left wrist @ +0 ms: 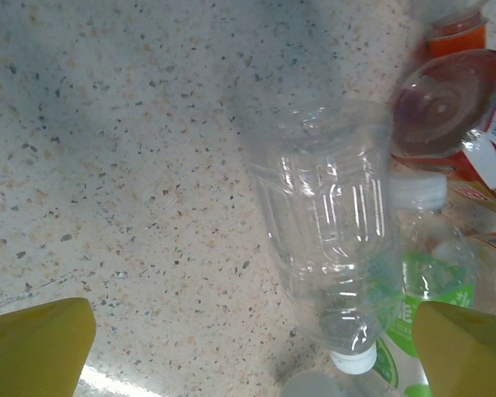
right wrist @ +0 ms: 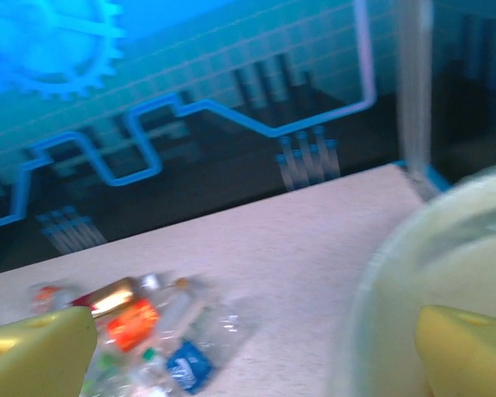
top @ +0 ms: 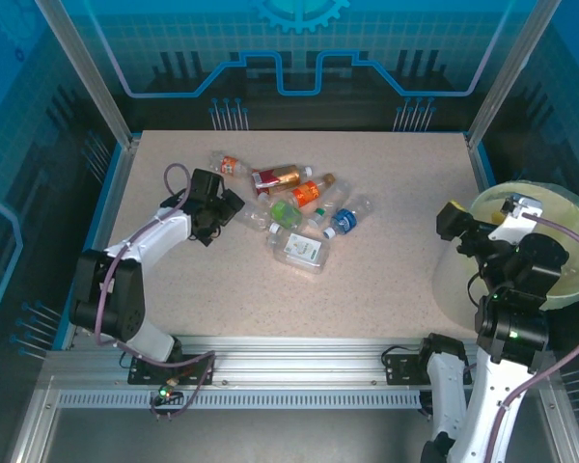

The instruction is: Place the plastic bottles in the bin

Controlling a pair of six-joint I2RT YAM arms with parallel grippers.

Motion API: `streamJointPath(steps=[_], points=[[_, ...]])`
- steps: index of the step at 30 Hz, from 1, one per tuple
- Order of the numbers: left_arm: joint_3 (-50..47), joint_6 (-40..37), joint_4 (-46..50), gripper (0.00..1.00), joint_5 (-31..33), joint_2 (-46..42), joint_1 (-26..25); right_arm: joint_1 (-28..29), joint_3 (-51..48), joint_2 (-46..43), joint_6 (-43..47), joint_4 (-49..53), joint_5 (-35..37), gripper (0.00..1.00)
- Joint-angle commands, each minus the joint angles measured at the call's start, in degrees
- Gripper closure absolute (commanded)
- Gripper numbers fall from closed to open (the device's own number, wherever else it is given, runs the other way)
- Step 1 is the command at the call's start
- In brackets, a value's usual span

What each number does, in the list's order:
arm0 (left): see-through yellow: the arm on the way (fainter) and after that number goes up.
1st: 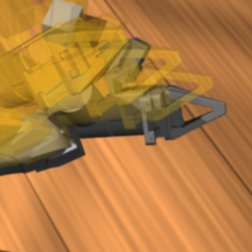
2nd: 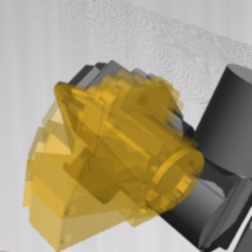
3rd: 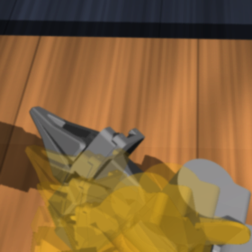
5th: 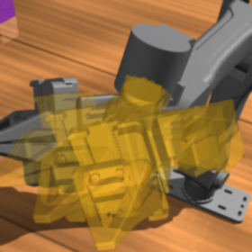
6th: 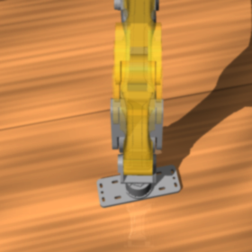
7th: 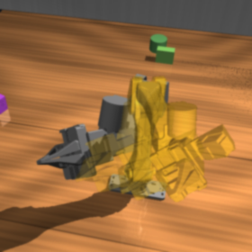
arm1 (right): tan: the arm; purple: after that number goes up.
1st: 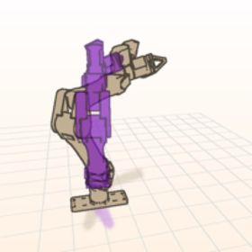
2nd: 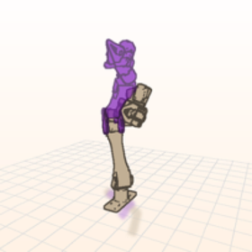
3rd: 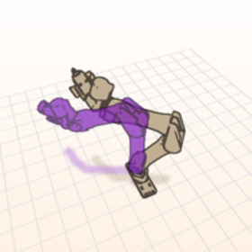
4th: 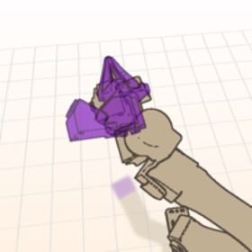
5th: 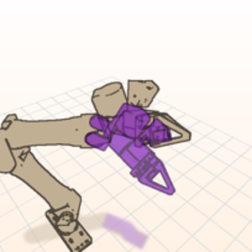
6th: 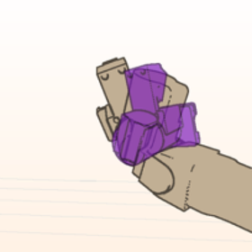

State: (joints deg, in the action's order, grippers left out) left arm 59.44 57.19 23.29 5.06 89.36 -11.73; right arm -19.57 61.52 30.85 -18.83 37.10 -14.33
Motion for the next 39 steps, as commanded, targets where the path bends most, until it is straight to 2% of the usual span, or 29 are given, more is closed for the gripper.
streamJointPath(steps=[1, 7, 11, 15, 20, 28, 36, 39], points=[[0.24, 4.42, -3.12, 0.01, 0.89, 1.54, 0.48, -0.33, 1.68, 1.11, -2.03, -3.88, -14.64, 0.0], [5.01, 6.44, -5.09, 0.01, -1.41, 7.37, 0.3, 0.82, 2.29, 1.89, -1.14, -3.15, -20.92, 0.0], [8.7, 7.23, -4.09, 0.01, 0.19, 11.69, 0.3, 1.89, 2.38, 1.89, -0.71, -3.13, -24.71, 0.0], [11.57, 8.47, -4.25, 0.02, 1.03, 15.08, 0.3, 3.02, 2.56, 1.76, 0.15, -2.04, -24.22, 0.0], [15.17, 7.65, -4.4, 0.1, 0.13, 19.48, 0.3, 4.08, 2.65, 2.15, 0.2, -1.68, -24.93, 0.0], [12.1, 8.65, -9.53, 0.18, -0.03, 21.01, 0.31, 5.42, 3.61, 2.37, 1.23, -0.45, -24.96, 0.0], [12.76, 5.38, -11.65, 0.23, -1.94, 23.13, 0.3, 6.21, 3.61, 3.03, 0.65, -0.23, -24.53, 0.0], [12.54, 4.29, -13.06, 0.28, -2.8, 23.39, 0.3, 6.63, 3.7, 3.1, 0.64, -0.03, -24.61, 0.0]])
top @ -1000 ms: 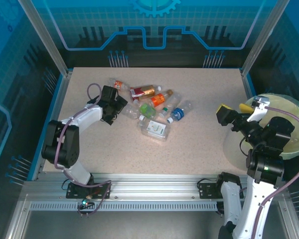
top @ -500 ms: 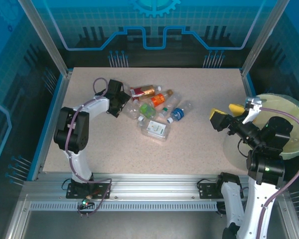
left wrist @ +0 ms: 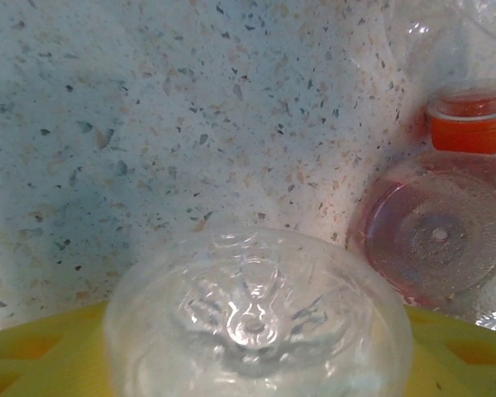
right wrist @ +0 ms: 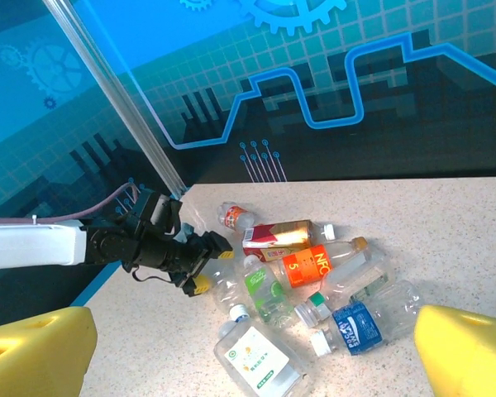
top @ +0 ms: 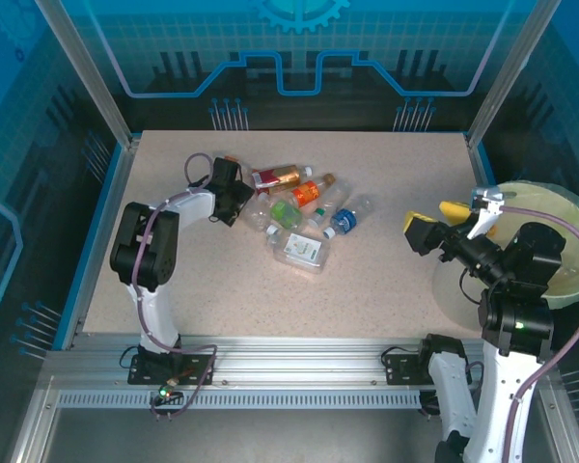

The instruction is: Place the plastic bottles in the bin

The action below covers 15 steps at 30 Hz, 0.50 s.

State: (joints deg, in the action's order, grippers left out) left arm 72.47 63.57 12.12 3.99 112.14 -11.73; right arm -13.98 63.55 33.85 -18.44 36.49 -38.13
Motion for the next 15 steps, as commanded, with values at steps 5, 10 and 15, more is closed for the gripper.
streamJointPath(steps=[5, 10, 15], points=[[-1.54, -2.96, -1.72, 0.4, -0.69, -0.28, 0.3, 2.3, 1.46, 0.35, 0.2, 0.6, -1.75, 0.0], [-4.97, -5.3, -5.53, 0.49, -0.31, -4.41, 0.3, 5.14, 1.07, 0.77, 0.33, -0.09, -1.87, 0.0], [-9.8, -8.83, -11.18, 0.53, 0.56, -11.19, 0.3, 10.84, 0.1, 1.69, 0.92, -1.6, 1.17, 0.0]])
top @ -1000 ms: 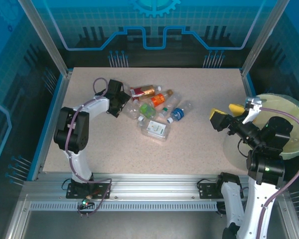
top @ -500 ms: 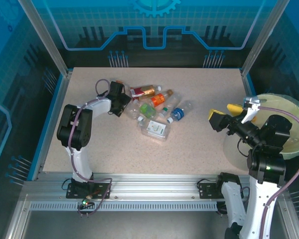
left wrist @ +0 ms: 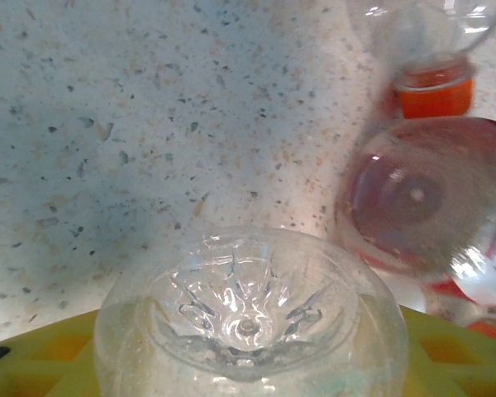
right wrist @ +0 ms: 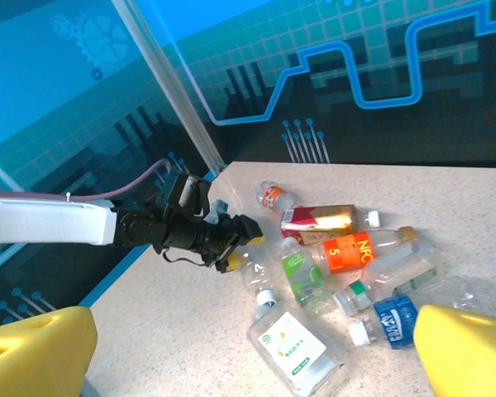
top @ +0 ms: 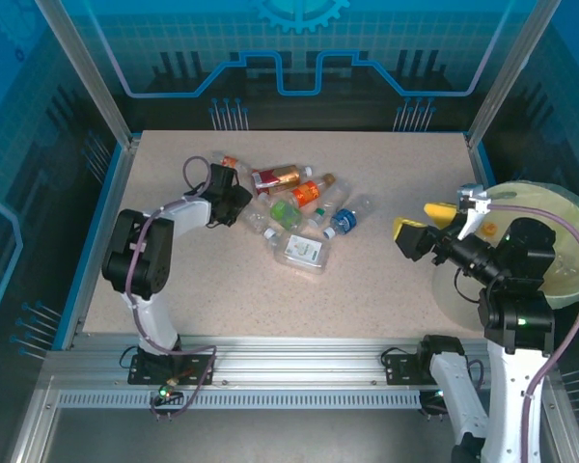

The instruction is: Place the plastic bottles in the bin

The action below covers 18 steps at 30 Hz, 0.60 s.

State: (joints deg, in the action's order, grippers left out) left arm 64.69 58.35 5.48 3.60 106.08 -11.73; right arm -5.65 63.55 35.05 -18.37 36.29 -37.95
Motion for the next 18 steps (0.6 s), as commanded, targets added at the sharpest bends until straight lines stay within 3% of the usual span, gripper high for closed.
streamJointPath(steps=[1, 8, 12, 14, 18], points=[[-2.93, -4.9, -5.91, 0.54, 0.8, -6.89, 0.3, 4.12, 0.0, 0.83, 1.06, -1.55, 2.31, 0.0], [-8.35, -12.44, -11.89, 0.57, -2.33, -18.69, 0.3, 17.02, -0.25, 6.02, 2.95, -3.78, 12.88, 0.0], [-9.62, -14.93, -13.79, 0.58, -6.66, -23.57, 0.04, 25.75, -0.09, 10.87, 3.52, -5.33, 23.73, 0.0], [-10.09, -15.86, -16.26, 0.59, -10.47, -25.61, -0.14, 30.2, -0.07, 13.88, 3.52, -6.92, 28.18, 0.0], [-10.11, -16.34, -23.99, 0.59, -21.5, -27.38, -0.87, 35.74, 0.14, 19.82, 2.54, -11.56, 29.09, 0.0]])
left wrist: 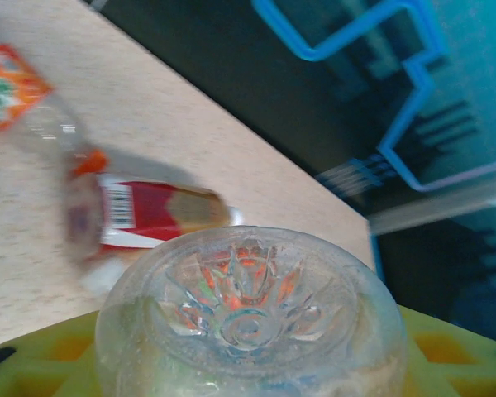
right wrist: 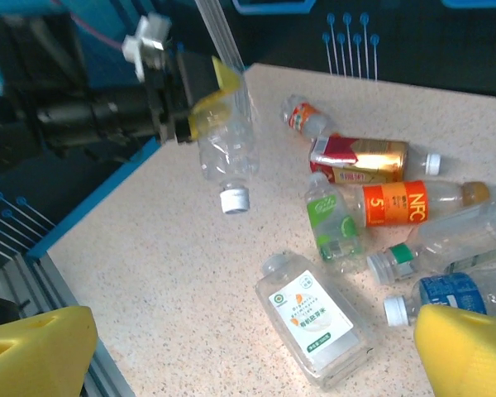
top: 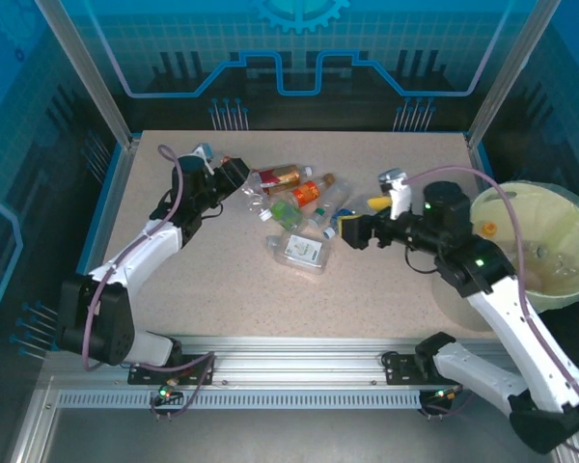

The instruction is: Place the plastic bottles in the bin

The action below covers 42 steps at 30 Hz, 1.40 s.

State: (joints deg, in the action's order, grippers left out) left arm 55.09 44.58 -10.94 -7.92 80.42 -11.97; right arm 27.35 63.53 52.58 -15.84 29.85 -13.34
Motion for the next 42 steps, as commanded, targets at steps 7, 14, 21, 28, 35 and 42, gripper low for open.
streamJointPath(steps=[7, 14, 21, 28, 35, 42], points=[[1.03, 0.01, -18.24, 0.6, -16.74, -2.74, -5.86, 4.78, 0.45, 10.2, -8.83, -17.26, -6.54, 0.0], [2.86, 3.54, -28.49, 0.61, -22.88, -2.03, -10.14, 5.3, 1.33, 15.23, -16.61, -22.99, -12.2, 0.0], [4.47, 3.5, -28.48, 0.62, -23.03, -2.11, -12.48, 7.19, 3.31, 17.13, -14.77, -21.87, -11.22, 0.0], [5.03, 3.86, -28.7, 0.61, -23.74, -1.68, -13.85, 8.96, 3.36, 18.24, -14.44, -26.18, -10.41, 0.0], [4.76, 5.11, -31.04, 0.61, -24.5, -0.74, -14.4, 10.7, 4.85, 20.13, -14.05, -26.04, -7.82, 0.19], [4.59, 4.98, -30.95, 0.61, -24.62, -0.42, -14.42, 11.16, 5.83, 20.23, -13.11, -24.52, -6.68, 0.35]])
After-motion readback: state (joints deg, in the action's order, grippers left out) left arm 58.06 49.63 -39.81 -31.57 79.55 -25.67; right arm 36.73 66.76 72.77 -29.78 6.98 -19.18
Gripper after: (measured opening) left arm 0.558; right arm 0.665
